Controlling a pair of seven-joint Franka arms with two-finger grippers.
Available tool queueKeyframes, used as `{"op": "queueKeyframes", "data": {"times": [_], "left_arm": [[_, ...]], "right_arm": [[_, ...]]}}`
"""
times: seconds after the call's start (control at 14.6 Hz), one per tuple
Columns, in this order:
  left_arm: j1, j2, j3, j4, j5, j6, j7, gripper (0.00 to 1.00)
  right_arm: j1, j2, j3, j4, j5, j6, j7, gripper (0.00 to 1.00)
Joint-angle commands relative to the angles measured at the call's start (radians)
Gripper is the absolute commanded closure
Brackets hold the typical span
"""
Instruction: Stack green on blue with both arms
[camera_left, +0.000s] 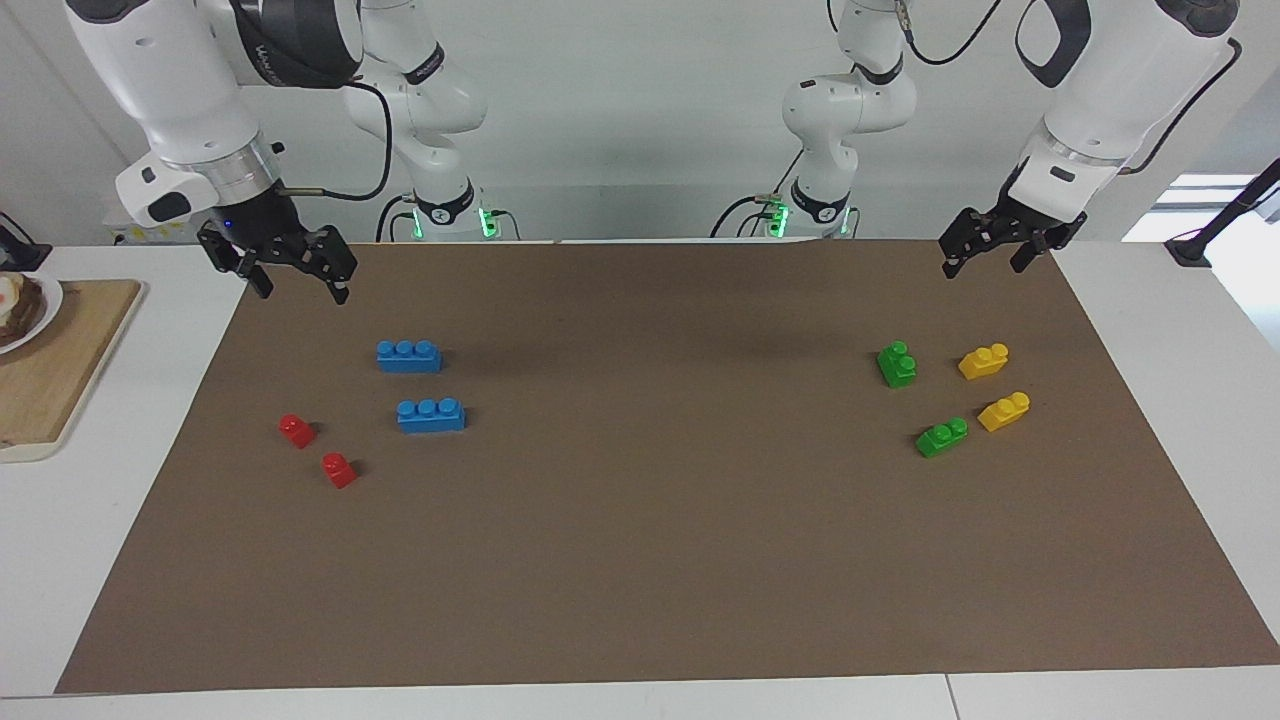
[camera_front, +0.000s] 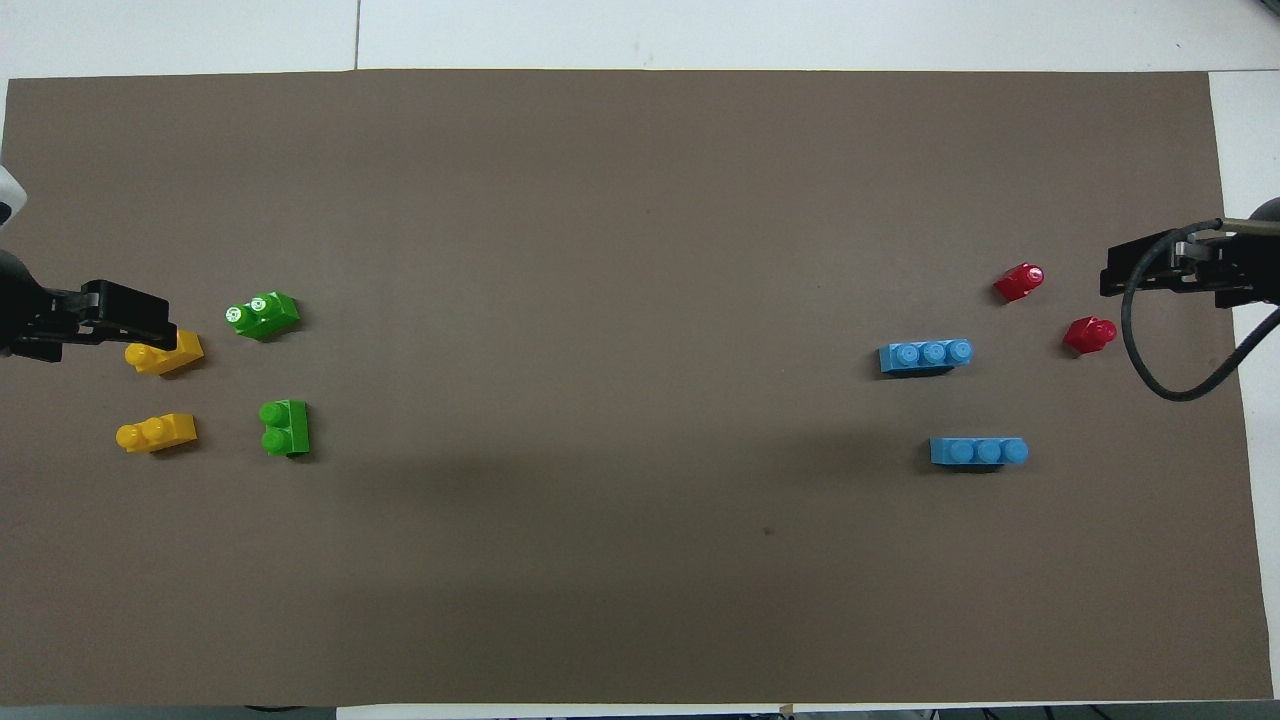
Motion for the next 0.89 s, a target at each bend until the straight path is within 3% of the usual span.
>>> {"op": "queueKeyframes", "data": {"times": [0.0, 0.27, 0.48, 0.82], "left_arm": [[0.005, -0.016, 0.005, -0.026, 0.014, 0.011, -0.017, 0.0], [0.007, -0.056, 0.005, -0.111, 0.014, 0.032, -0.004, 0.0], [0.007, -0.102, 0.005, -0.232, 0.014, 0.18, -0.001, 0.0], [0.027, -0.124, 0.005, -0.349, 0.014, 0.29, 0.019, 0.0]], "right_arm": [[-0.01, -0.009, 0.004, -0.004, -0.027, -0.002, -0.024, 0.0], [-0.01, -0.009, 0.004, -0.005, -0.027, 0.0, -0.02, 0.0], [-0.01, -0.009, 0.004, -0.013, -0.027, 0.02, -0.008, 0.0], [-0.018, -0.007, 0.006, -0.058, -0.024, 0.07, 0.145, 0.0]]}}
